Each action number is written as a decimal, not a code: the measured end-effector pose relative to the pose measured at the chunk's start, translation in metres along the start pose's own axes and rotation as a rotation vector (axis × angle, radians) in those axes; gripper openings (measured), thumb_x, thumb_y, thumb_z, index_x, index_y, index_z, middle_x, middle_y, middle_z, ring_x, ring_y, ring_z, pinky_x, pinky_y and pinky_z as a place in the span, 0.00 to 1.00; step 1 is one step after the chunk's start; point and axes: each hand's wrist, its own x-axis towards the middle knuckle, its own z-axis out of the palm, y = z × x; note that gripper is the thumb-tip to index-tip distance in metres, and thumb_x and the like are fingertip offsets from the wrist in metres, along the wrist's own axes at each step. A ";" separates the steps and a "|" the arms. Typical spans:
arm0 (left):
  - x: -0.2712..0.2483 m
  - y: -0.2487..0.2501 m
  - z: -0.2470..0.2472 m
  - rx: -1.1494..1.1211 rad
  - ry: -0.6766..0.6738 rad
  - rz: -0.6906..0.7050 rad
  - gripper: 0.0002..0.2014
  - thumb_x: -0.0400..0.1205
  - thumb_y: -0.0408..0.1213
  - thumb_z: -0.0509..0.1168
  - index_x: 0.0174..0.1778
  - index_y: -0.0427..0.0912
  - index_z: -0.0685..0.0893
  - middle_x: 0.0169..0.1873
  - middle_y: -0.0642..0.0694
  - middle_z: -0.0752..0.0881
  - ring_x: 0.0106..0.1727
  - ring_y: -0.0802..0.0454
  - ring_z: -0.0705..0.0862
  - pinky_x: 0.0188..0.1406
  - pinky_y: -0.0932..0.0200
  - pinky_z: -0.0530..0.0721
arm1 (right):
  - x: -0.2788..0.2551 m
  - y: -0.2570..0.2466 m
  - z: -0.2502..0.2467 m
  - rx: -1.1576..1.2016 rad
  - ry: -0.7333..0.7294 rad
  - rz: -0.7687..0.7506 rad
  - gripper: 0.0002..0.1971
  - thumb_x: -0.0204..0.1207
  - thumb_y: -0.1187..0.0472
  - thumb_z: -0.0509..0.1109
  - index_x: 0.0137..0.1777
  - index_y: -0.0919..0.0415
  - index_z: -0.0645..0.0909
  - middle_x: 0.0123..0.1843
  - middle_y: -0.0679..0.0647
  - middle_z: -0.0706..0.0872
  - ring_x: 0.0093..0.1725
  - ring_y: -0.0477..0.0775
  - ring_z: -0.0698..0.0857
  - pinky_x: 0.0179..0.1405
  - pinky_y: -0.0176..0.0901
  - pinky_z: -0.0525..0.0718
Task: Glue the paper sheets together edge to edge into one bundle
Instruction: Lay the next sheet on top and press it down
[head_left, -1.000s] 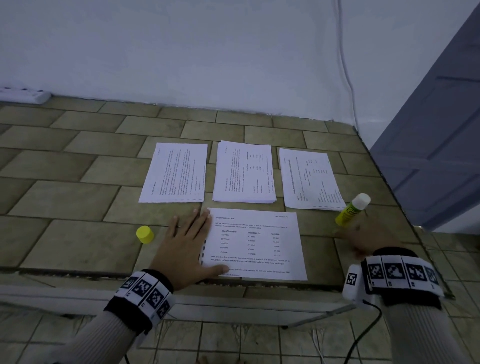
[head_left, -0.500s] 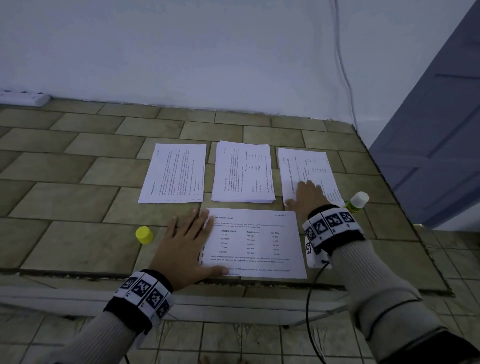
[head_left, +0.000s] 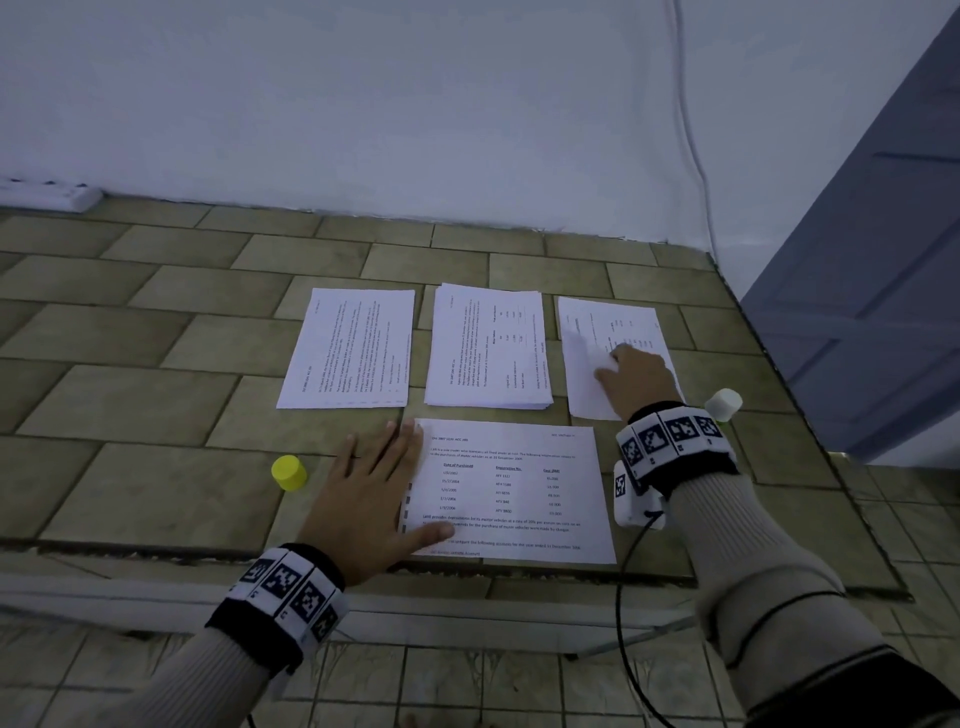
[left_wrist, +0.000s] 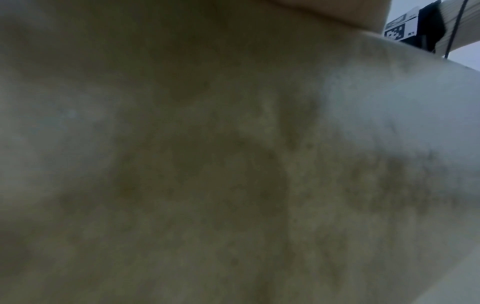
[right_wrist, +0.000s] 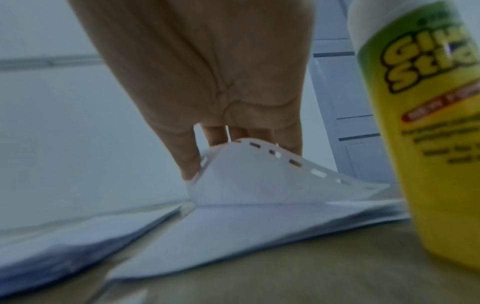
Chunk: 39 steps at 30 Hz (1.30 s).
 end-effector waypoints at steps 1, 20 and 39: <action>0.000 0.000 0.000 -0.015 0.007 -0.003 0.55 0.73 0.82 0.34 0.85 0.42 0.41 0.85 0.50 0.43 0.86 0.51 0.42 0.82 0.40 0.39 | -0.001 -0.001 -0.005 0.048 0.039 -0.020 0.18 0.83 0.56 0.61 0.68 0.67 0.74 0.63 0.66 0.81 0.62 0.66 0.80 0.57 0.51 0.77; 0.024 0.016 -0.065 -1.416 0.145 -0.356 0.20 0.85 0.63 0.50 0.60 0.53 0.76 0.48 0.45 0.89 0.39 0.48 0.90 0.37 0.58 0.88 | -0.117 0.020 0.014 0.480 -0.045 -0.600 0.21 0.69 0.60 0.80 0.58 0.38 0.82 0.85 0.49 0.58 0.85 0.55 0.49 0.80 0.56 0.53; 0.015 0.010 -0.056 -1.352 0.033 -0.291 0.17 0.81 0.20 0.63 0.60 0.43 0.83 0.53 0.51 0.91 0.55 0.52 0.89 0.47 0.59 0.89 | -0.108 0.038 -0.007 0.980 -0.264 -0.248 0.15 0.76 0.74 0.69 0.57 0.56 0.81 0.63 0.55 0.84 0.52 0.59 0.88 0.51 0.49 0.89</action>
